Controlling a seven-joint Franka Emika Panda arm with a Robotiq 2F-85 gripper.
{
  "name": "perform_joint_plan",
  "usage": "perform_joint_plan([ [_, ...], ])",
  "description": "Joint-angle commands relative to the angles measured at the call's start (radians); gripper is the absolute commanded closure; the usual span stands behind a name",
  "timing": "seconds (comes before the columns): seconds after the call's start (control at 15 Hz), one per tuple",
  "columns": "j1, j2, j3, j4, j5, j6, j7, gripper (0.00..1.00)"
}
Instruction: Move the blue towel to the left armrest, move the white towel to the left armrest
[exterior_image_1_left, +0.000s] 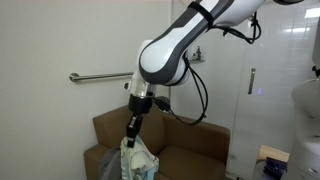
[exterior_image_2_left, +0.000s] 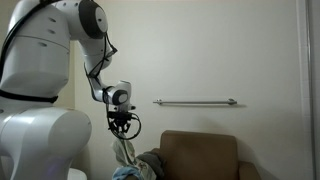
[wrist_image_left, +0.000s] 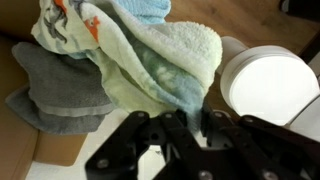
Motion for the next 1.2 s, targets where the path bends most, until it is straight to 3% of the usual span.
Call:
perform_joint_plan([
  [0.0,-0.052,0.075,0.028,0.06,0.033,-0.053,-0.074,0.65],
  [0.33,-0.133,0.067,0.05,0.05,0.14,-0.023,-0.161,0.34],
  [0.67,-0.193,-0.042,0.057,-0.026,0.431,0.049,-0.398,0.02],
  [1.13,-0.168,-0.2,-0.035,-0.145,0.766,-0.001,-0.718,0.0],
])
